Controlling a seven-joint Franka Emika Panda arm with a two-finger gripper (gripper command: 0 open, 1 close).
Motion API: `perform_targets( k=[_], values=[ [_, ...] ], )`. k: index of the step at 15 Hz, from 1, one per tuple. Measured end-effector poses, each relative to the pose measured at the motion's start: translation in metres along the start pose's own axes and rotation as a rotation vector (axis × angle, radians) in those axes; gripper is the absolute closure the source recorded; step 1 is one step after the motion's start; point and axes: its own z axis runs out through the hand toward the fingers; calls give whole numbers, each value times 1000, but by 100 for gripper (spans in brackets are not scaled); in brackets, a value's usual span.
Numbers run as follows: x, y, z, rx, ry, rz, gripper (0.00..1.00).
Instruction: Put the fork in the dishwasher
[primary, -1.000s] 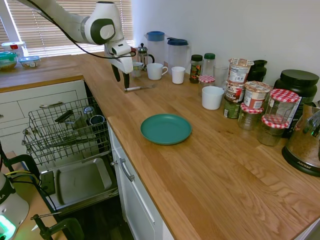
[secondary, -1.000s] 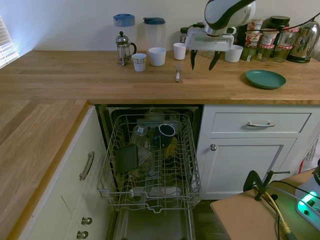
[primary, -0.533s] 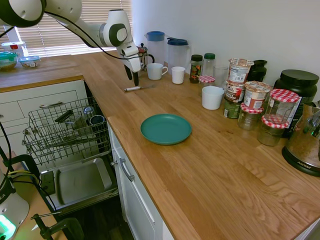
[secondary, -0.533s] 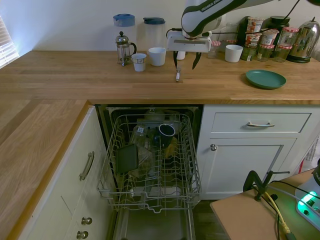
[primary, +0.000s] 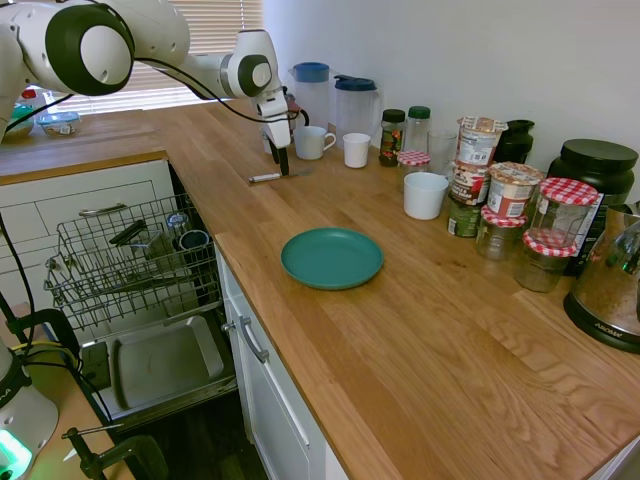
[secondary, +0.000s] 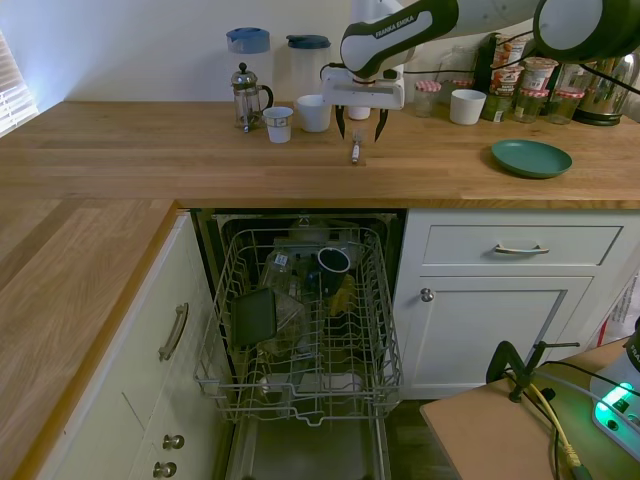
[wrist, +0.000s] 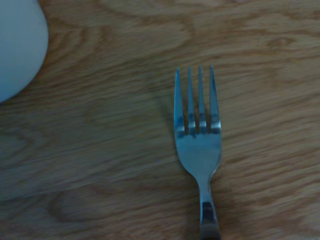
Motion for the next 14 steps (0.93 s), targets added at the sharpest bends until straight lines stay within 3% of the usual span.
perform_targets(
  k=[7,8,14],
  values=[
    [-2,-3,16,-37,-15,12,0],
    [-2,-4,18,-42,-17,14,100],
    [-1,-8,20,-48,-24,23,100]
  ],
)
